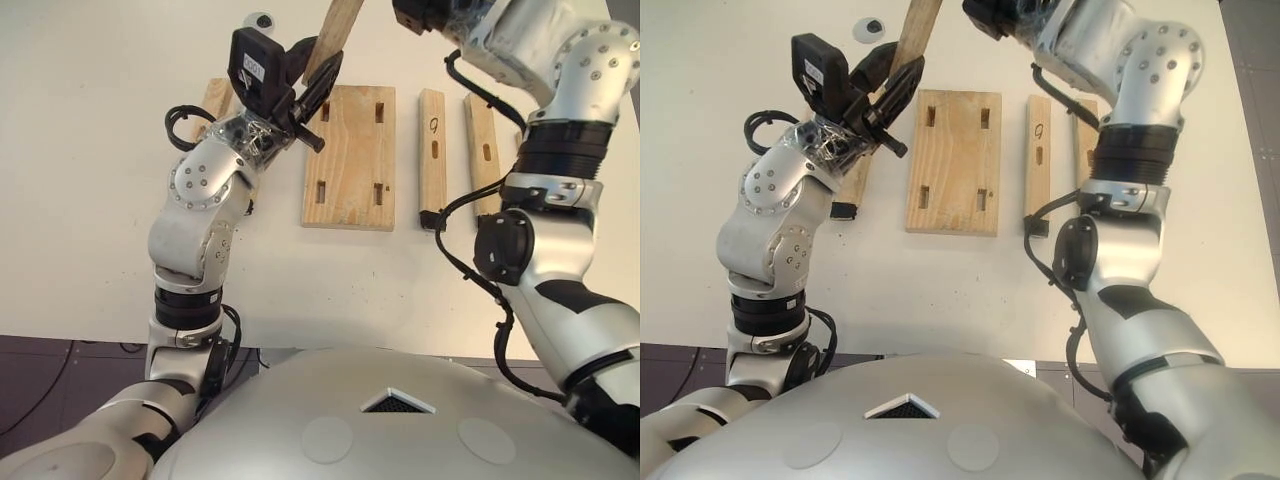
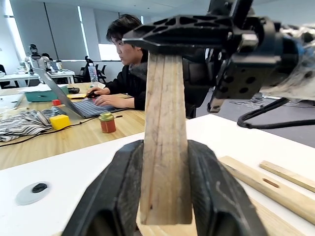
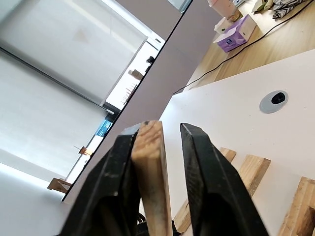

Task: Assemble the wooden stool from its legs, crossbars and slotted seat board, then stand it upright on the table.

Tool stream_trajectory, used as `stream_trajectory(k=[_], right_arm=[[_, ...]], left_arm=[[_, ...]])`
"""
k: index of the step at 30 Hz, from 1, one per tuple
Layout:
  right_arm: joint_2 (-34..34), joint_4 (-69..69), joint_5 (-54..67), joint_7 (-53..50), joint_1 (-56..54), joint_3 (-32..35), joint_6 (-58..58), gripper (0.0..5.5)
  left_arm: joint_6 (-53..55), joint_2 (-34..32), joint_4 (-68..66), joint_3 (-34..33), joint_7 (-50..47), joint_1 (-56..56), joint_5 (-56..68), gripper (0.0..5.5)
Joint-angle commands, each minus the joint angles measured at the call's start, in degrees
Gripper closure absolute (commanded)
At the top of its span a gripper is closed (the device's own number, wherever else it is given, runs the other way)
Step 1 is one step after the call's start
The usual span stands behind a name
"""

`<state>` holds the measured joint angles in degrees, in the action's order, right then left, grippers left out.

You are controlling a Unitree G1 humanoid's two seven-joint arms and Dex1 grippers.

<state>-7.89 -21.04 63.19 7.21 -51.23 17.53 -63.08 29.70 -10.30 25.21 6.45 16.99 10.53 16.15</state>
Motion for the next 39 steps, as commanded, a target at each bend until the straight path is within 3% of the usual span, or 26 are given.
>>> stream_trajectory(k=[1, 9, 17, 23, 30, 35, 39], right_arm=[[-1.7, -1.5, -2.7, 1.6, -1.7, -0.8, -1.2, 4.93], [-0.5, 0.8, -8.7, 3.6, -2.6, -1.6, 4.3, 5.11], [-1.9, 7.0, -24.6, -7.1, 9.0, 1.6, 22.4, 5.11], [-2.2, 26.6, -32.7, -14.1, 27.8, 6.1, 31.7, 5.11], [-3.3, 30.2, -33.4, -13.5, 31.7, 7.9, 32.3, 5.11], [1.7, 36.1, -29.7, -14.9, 40.6, 8.6, 30.0, 5.11], [1.0, 41.8, -29.1, -15.9, 43.8, 6.6, 25.5, 5.11]], left_arm=[[-1.6, 1.4, -1.6, 0.2, -1.7, 1.5, -1.7, 4.27], [-3.8, 4.1, -5.4, -0.3, -2.8, 3.7, -2.4, 4.27], [-1.9, 2.9, -9.1, -4.3, -5.8, 5.9, -3.4, 2.97], [1.4, -1.0, -9.4, -11.9, -8.4, 3.0, -3.8, 2.97], [0.4, -2.1, -19.2, -21.7, -15.0, 9.1, -3.3, 4.09], [-1.5, -3.2, -22.8, -23.4, -15.2, 9.4, -3.5, 4.11], [-0.5, -2.0, -19.5, -23.3, -16.2, 6.9, -3.2, 4.11]])
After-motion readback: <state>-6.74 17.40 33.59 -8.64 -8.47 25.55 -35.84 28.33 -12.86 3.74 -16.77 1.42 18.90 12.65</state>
